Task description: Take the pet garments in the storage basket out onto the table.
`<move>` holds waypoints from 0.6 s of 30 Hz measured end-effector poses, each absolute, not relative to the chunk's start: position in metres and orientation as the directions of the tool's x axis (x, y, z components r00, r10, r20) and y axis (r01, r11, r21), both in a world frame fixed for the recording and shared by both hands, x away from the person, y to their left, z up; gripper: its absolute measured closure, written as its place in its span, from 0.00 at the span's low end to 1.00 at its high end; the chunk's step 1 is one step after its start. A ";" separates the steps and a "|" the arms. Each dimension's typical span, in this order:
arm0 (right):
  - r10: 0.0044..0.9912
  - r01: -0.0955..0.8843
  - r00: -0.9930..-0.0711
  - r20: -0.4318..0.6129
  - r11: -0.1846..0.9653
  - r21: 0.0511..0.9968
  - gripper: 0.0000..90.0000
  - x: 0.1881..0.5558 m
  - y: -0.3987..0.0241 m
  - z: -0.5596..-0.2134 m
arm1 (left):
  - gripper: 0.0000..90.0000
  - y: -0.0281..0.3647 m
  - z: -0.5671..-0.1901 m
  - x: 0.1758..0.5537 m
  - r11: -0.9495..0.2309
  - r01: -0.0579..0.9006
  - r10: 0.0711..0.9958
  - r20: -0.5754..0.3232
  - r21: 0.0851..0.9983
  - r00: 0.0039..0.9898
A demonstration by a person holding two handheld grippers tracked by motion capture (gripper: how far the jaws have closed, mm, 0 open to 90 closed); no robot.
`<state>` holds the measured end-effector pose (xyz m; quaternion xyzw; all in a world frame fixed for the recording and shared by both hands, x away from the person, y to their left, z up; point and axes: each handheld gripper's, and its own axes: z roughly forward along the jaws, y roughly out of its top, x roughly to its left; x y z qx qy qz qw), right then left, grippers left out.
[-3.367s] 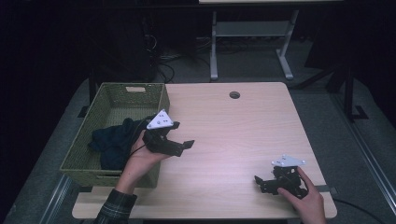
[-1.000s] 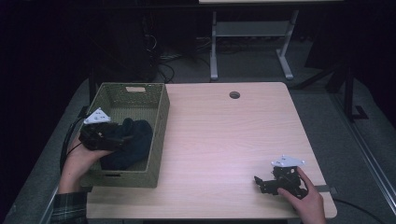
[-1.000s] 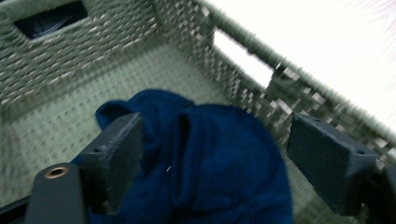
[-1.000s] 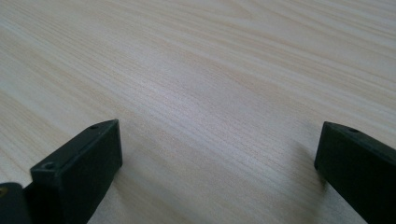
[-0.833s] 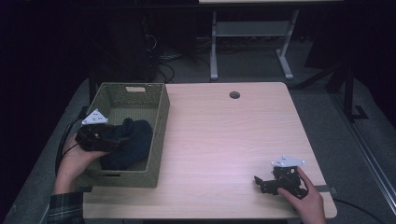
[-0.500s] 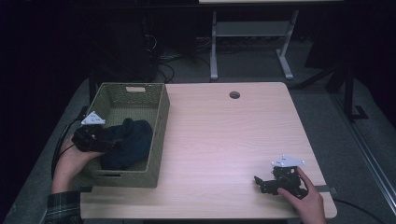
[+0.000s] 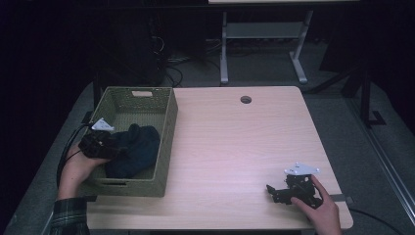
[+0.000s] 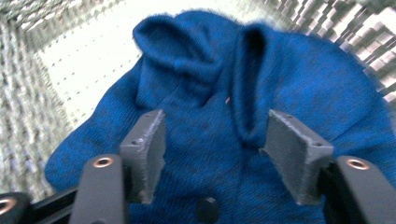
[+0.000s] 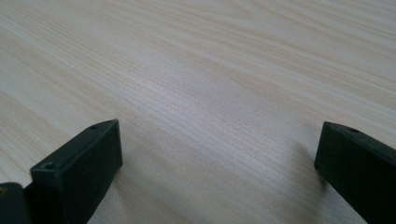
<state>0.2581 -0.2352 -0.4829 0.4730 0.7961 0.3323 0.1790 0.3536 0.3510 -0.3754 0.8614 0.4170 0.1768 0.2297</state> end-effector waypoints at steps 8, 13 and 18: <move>0.872 0.635 -0.488 0.030 0.331 0.698 0.00 0.258 -0.235 -0.483 | 0.48 0.351 -0.379 0.358 -0.551 0.648 0.798 0.105 0.526 0.594; 0.872 0.634 -0.489 0.029 0.332 0.698 0.00 0.258 -0.235 -0.483 | 0.53 0.353 -0.384 0.361 -0.553 0.674 0.804 0.100 0.489 0.586; 0.872 0.634 -0.488 0.030 0.332 0.698 0.00 0.258 -0.235 -0.483 | 0.78 0.349 -0.387 0.362 -0.591 0.670 0.778 0.100 0.450 0.620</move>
